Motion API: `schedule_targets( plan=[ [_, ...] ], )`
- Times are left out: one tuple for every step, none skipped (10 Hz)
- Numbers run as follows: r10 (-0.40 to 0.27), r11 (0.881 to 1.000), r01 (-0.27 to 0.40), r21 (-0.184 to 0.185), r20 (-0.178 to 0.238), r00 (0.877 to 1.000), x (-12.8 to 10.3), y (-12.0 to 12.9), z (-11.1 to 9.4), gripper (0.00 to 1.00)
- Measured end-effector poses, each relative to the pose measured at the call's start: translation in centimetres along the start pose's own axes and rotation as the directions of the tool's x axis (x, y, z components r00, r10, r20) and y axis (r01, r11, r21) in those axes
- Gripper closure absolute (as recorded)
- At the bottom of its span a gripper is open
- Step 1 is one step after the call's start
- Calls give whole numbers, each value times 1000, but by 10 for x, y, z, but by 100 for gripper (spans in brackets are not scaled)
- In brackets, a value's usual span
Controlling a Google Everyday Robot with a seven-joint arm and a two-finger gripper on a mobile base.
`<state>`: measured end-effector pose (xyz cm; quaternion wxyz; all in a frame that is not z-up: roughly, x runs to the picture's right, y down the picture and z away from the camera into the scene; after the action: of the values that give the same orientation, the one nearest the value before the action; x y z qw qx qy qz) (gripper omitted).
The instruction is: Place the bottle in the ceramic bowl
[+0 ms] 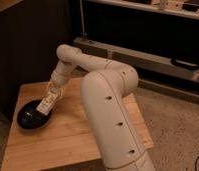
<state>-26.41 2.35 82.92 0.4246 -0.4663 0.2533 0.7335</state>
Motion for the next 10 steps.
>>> schedule_targets(
  plan=[
    [-11, 1000, 11, 6, 2, 1000, 2, 2, 5, 100],
    [-21, 1000, 21, 13, 4, 1000, 5, 4, 9, 100],
    [-35, 999, 35, 28, 6, 999, 10, 7, 14, 100],
    [-48, 998, 47, 38, 9, 999, 13, 10, 17, 100],
    [-81, 995, 80, 58, 12, 997, 19, 15, 23, 98],
    [-107, 992, 105, 75, 17, 994, 24, 19, 26, 91],
    [-117, 990, 115, 85, 19, 993, 25, 20, 27, 82],
    [-125, 988, 123, 90, 20, 992, 26, 23, 28, 72],
    [-130, 987, 128, 95, 17, 991, 27, 24, 30, 58],
    [-129, 987, 127, 96, 15, 992, 26, 24, 31, 50]
  ],
)
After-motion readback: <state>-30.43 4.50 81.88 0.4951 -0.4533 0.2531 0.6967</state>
